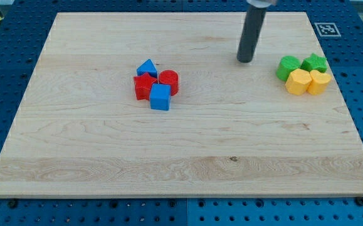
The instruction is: Move the blue triangle diagonally top right to the red circle
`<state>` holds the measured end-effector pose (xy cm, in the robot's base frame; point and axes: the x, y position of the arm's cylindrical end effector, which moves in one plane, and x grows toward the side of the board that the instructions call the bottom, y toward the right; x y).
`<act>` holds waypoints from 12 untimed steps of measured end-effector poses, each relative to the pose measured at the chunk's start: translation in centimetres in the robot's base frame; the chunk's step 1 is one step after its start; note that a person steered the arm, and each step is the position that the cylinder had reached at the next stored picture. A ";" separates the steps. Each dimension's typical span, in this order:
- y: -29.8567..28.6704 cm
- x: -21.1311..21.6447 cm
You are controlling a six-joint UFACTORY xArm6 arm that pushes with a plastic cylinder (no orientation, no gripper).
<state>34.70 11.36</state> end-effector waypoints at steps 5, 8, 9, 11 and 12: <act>-9.5 1.6; -26.1 -1.4; -26.3 1.4; -23.2 6.6; -22.3 6.2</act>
<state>40.85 -10.98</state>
